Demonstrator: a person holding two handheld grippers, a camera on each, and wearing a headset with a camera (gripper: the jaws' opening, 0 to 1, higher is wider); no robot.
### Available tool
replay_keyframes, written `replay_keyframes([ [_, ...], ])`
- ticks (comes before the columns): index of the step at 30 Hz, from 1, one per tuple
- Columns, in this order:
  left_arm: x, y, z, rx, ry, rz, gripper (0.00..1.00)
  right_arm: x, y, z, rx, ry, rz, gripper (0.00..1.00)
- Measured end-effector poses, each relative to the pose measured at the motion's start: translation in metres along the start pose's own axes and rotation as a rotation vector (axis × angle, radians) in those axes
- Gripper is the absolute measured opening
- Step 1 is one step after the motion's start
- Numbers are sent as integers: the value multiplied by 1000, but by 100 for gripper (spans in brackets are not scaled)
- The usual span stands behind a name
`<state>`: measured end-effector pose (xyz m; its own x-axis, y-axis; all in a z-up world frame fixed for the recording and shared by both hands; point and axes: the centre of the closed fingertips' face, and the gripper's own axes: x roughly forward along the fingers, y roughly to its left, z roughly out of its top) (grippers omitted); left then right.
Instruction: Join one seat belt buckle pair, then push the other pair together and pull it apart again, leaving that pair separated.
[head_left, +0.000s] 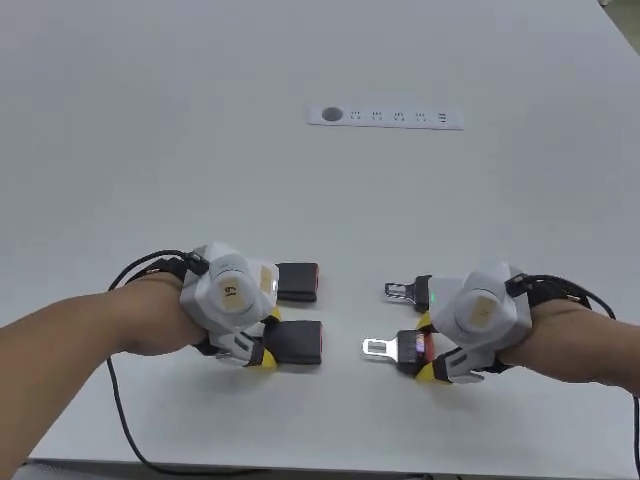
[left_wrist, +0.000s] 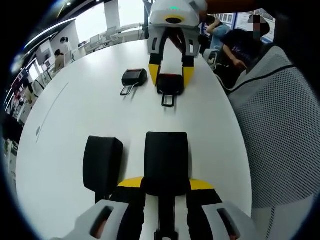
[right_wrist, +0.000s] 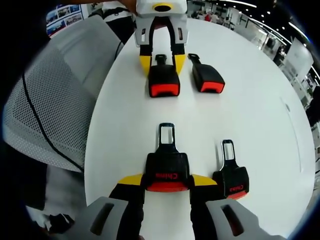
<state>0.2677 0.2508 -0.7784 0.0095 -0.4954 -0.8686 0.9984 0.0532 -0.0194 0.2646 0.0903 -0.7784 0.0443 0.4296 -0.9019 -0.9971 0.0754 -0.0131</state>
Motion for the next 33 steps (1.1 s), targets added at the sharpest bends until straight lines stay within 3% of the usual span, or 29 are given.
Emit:
replay_keyframes([
  [16,-2,-1,1,-6,-4,6,32,16,3,26,9,-58,-4,32],
  [33,0,1,-1,0,7,-2,32,25,3,49,-12,-71,13,31],
])
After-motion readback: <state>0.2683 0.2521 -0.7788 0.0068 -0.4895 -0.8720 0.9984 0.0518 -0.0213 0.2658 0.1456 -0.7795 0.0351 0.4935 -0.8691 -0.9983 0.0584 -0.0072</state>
